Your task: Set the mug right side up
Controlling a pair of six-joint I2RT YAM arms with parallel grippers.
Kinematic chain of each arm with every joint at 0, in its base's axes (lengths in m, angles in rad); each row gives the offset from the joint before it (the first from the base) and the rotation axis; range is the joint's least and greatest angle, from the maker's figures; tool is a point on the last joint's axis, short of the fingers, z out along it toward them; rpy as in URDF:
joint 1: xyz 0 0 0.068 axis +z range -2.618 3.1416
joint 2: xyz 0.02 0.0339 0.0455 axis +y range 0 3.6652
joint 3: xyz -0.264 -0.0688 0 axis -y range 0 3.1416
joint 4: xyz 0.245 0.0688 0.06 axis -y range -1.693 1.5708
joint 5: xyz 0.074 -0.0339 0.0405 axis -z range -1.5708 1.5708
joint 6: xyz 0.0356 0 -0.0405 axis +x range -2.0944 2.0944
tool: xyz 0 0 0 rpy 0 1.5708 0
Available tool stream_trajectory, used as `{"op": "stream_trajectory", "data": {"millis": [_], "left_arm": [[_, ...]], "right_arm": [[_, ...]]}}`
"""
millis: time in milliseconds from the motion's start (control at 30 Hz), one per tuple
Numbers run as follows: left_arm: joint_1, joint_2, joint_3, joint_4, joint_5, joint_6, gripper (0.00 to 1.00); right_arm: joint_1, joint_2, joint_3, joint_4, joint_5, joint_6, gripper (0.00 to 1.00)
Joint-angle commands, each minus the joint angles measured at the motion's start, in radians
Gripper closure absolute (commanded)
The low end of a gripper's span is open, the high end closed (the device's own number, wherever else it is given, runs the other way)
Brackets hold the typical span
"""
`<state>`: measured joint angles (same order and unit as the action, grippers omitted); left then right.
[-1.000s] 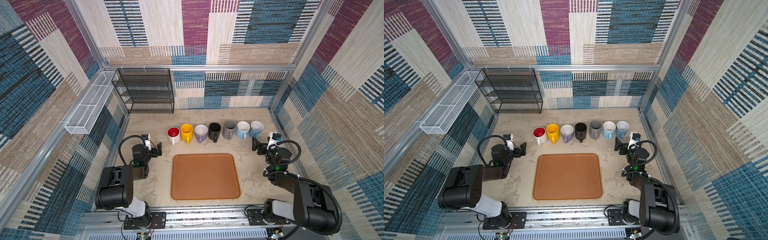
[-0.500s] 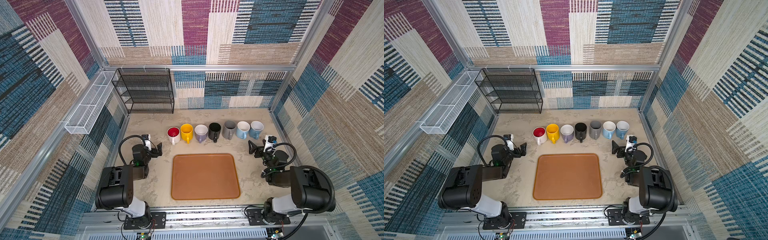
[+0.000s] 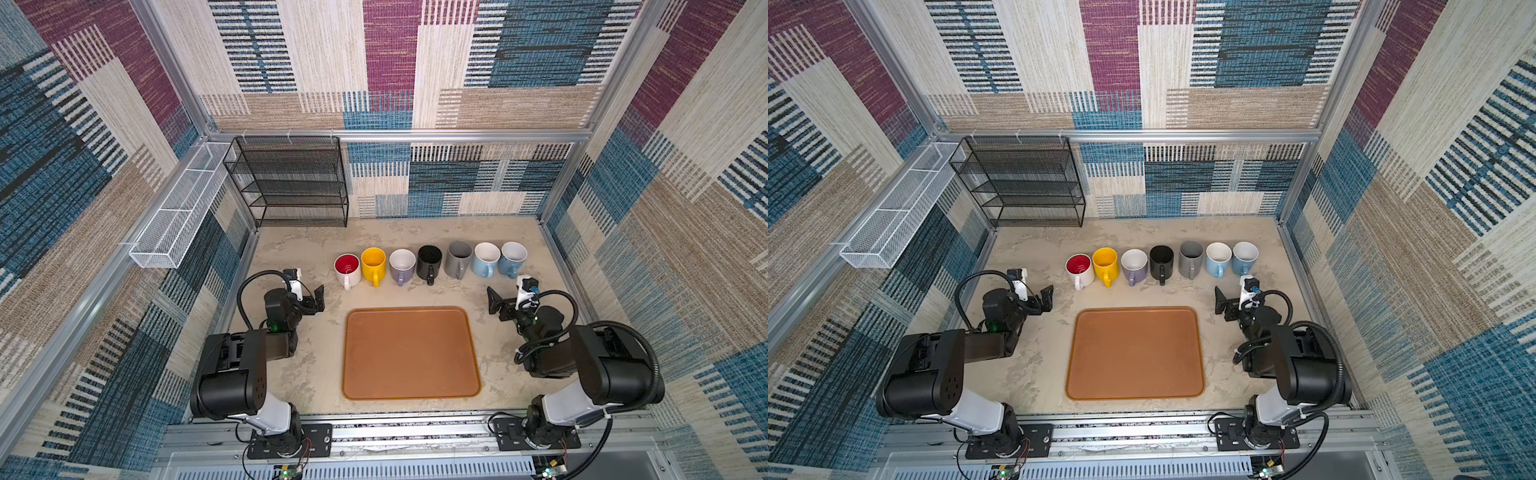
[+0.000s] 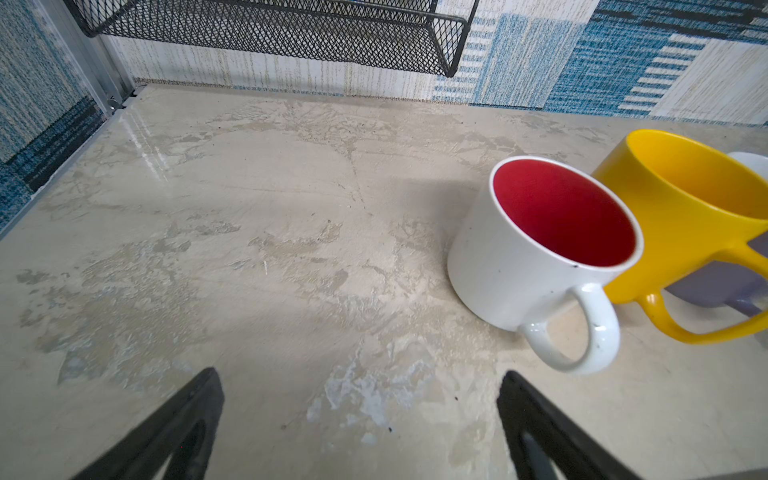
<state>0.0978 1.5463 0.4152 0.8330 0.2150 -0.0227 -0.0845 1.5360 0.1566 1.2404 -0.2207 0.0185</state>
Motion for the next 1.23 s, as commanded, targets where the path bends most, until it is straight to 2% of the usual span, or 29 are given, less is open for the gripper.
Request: {"op": "stream_trajectory", "data": {"millis": [0,33,67,200,333,1200], "left_arm": [[0.002,0.002,0.007,0.006,0.001,0.025,0.01],[0.001,0.001,0.006,0.004,0.0,0.025,0.01],[0.0,0.001,0.006,0.003,0.0,0.025,0.01],[0.0,0.003,0.006,0.006,0.0,0.024,0.01],[0.0,0.0,0.007,0.004,0.001,0.024,0.01],[-0.001,0.002,0.007,0.003,-0.002,0.024,0.01]], "right_arm": [[0.005,0.009,0.021,0.132,0.087,0.009,0.0],[0.005,-0.014,0.03,0.063,0.091,0.005,0.0],[0.005,0.004,0.021,0.11,0.086,0.006,0.0],[0.021,-0.007,0.035,0.069,0.122,-0.003,0.0],[0.025,-0.002,0.067,0.021,0.065,-0.034,0.01],[0.03,-0.001,0.06,0.029,0.069,-0.036,0.0]]}}
